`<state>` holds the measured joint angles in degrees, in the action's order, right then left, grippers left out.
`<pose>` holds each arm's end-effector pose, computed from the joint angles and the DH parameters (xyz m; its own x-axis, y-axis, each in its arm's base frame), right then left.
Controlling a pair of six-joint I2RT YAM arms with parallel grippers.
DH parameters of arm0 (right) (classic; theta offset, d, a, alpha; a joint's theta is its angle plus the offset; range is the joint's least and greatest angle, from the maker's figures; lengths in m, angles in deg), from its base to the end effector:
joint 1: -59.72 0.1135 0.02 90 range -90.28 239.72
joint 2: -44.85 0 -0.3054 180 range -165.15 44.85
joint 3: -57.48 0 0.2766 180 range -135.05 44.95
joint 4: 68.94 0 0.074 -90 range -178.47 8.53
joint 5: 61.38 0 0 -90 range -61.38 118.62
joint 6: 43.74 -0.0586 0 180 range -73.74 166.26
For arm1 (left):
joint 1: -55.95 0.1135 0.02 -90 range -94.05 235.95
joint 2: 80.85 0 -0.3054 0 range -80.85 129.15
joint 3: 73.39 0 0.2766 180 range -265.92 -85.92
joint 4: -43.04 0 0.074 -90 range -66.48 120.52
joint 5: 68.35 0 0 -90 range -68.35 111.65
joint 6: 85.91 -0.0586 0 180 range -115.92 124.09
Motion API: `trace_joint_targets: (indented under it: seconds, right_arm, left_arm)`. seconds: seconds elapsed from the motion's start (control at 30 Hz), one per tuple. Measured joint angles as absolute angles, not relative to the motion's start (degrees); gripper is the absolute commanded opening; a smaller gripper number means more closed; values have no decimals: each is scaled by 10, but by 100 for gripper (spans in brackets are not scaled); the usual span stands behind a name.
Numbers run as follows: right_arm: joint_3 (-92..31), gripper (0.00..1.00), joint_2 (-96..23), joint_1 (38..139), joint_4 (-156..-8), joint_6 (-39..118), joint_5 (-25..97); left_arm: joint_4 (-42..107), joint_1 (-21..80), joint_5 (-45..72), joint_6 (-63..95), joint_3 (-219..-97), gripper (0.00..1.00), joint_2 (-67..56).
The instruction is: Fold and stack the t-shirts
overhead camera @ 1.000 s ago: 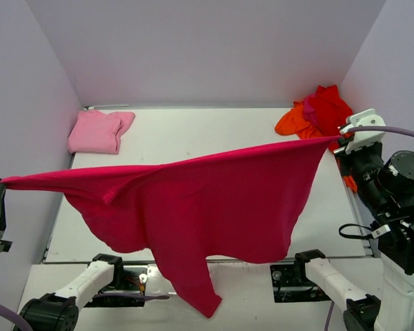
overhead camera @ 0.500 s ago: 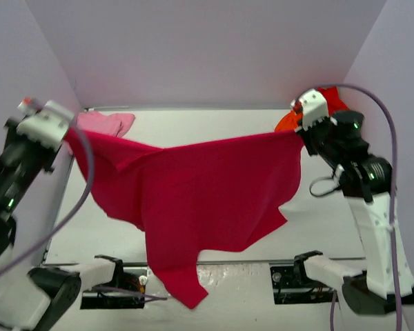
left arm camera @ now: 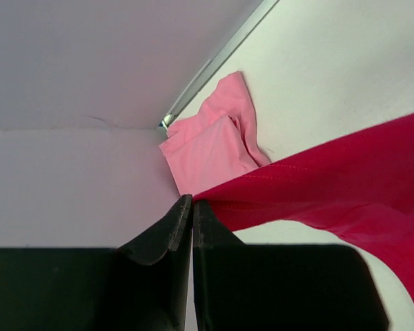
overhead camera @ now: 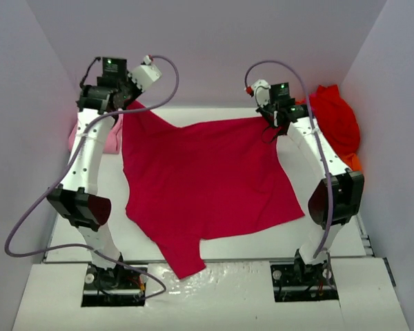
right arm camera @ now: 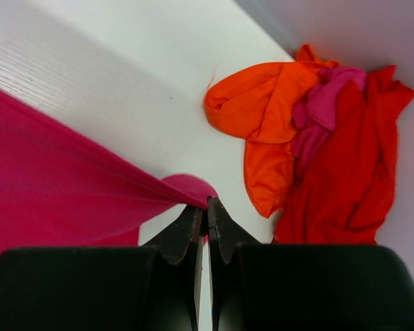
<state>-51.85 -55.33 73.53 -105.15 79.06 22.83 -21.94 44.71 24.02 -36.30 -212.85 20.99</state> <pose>0.4528 0.1052 0.3979 -0.2900 -0.6263 -0.7237 -0.3656 0.7713 -0.5210 0.4119 -0.0794 0.5203 -0.2405 0.7079 -0.6641 0.4130 0.6938 0.5900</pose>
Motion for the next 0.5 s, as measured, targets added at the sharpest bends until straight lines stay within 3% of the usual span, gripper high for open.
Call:
trace_joint_targets:
  seconds: [0.3,0.5]
  right_arm:
    - [-705,0,-834,732,-997,811,190]
    - [-770,0,-922,730,-985,821,160]
  left_arm:
    - [-94,471,252,-392,-2192,0,442]
    - [-83,486,261,-398,-2247,0,540]
